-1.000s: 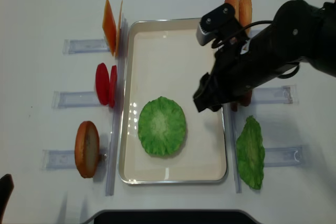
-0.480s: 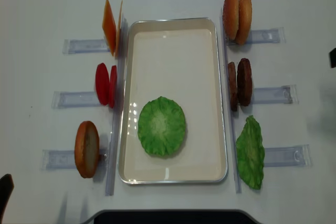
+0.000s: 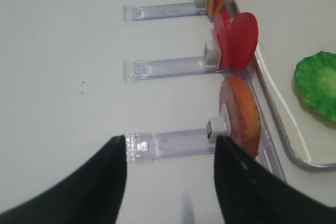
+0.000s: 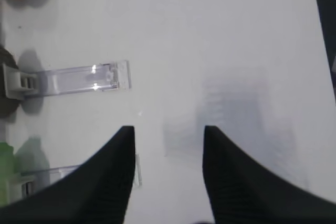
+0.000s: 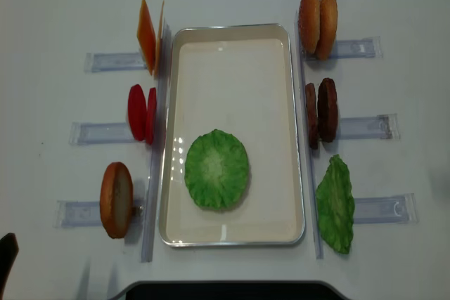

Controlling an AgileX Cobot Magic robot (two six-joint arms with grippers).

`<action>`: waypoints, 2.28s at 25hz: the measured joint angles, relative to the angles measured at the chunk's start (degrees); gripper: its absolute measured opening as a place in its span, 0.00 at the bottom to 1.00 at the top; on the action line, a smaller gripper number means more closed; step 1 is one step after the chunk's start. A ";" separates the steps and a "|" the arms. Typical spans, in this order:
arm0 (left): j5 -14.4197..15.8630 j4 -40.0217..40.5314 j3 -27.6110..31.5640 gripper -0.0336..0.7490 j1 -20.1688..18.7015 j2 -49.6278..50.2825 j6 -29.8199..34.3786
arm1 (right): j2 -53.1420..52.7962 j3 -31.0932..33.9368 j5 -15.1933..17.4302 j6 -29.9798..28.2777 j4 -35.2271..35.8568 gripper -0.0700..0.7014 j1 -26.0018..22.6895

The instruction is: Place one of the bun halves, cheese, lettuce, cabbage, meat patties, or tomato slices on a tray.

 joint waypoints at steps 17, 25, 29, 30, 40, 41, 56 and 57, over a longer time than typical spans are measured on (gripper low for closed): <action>0.00 0.00 0.00 0.56 0.00 0.00 0.00 | -50.81 23.30 -1.08 2.67 -0.72 0.46 2.91; 0.00 0.00 0.00 0.56 0.00 0.00 0.00 | -55.07 24.69 -0.48 1.72 -2.24 0.42 2.91; 0.00 0.00 0.00 0.56 0.00 0.00 0.00 | -55.07 24.69 -0.22 1.49 -2.61 0.41 4.34; 0.00 0.00 0.00 0.56 0.00 0.00 0.00 | -55.07 24.69 -0.22 1.43 -2.68 0.41 5.28; 0.00 0.00 0.00 0.54 0.00 0.00 0.00 | -55.07 25.73 0.87 1.43 -3.04 0.41 8.09; 0.00 0.00 0.00 0.54 0.00 0.00 0.00 | -55.07 25.88 1.13 1.43 -3.04 0.41 8.09; 0.00 0.00 0.00 0.54 0.00 0.00 0.00 | -55.07 25.87 1.32 1.54 -3.04 0.41 8.09; 0.00 0.00 0.00 0.54 0.00 0.00 0.00 | -55.07 25.87 1.32 1.54 -3.04 0.41 8.09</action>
